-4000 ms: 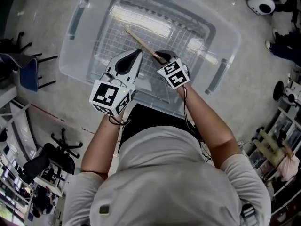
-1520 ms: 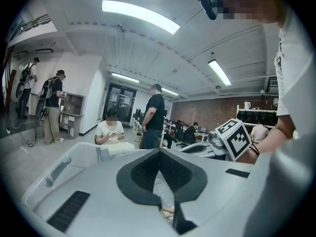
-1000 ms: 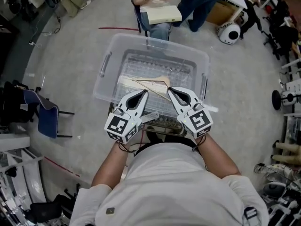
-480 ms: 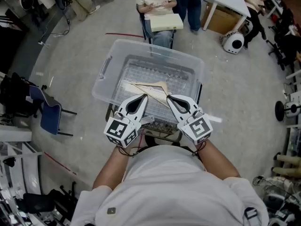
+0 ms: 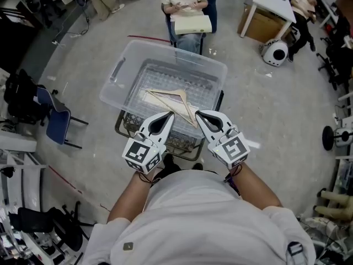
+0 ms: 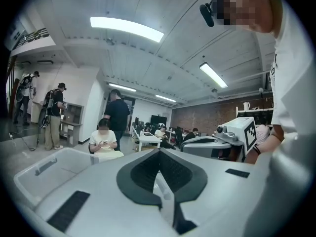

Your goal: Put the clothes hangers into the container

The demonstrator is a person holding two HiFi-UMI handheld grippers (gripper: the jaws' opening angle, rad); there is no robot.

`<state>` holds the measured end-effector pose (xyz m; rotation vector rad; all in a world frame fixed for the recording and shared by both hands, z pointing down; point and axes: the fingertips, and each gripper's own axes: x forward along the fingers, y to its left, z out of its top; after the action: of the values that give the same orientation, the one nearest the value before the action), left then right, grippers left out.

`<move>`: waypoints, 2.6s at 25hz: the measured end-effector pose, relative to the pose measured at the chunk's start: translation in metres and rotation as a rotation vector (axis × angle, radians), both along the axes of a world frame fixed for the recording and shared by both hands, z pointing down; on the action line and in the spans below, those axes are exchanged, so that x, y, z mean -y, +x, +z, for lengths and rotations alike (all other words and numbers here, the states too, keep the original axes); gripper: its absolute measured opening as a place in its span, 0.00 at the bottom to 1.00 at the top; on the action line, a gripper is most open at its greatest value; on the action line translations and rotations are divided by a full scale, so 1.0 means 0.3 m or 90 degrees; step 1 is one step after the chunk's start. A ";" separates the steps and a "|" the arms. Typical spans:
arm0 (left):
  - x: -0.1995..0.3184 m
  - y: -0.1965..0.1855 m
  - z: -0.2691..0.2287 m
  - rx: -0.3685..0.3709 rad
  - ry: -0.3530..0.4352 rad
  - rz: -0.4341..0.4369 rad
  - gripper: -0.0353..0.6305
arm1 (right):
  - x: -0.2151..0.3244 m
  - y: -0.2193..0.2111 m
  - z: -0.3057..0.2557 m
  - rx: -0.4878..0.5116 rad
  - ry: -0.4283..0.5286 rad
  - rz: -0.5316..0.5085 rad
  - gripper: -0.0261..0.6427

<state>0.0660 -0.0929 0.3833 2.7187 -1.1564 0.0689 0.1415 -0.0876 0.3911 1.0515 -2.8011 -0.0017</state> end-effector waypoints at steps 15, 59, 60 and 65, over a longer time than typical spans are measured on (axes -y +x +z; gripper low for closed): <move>-0.242 0.073 -0.034 0.017 0.010 -0.006 0.08 | -0.226 0.090 -0.002 0.022 -0.005 -0.013 0.07; -0.792 -0.561 -0.120 -0.009 0.050 0.059 0.08 | -0.825 -0.408 -0.074 0.017 0.029 0.100 0.07; -0.795 -0.564 -0.121 -0.010 0.051 0.058 0.08 | -0.828 -0.411 -0.076 0.019 0.028 0.099 0.07; -0.803 -0.565 -0.110 -0.009 0.051 0.055 0.08 | -0.835 -0.411 -0.069 0.022 0.023 0.094 0.07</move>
<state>-0.1035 0.1481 0.3502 2.8338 -1.0609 0.0151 0.0181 0.1630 0.3704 1.2754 -2.7569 -0.0172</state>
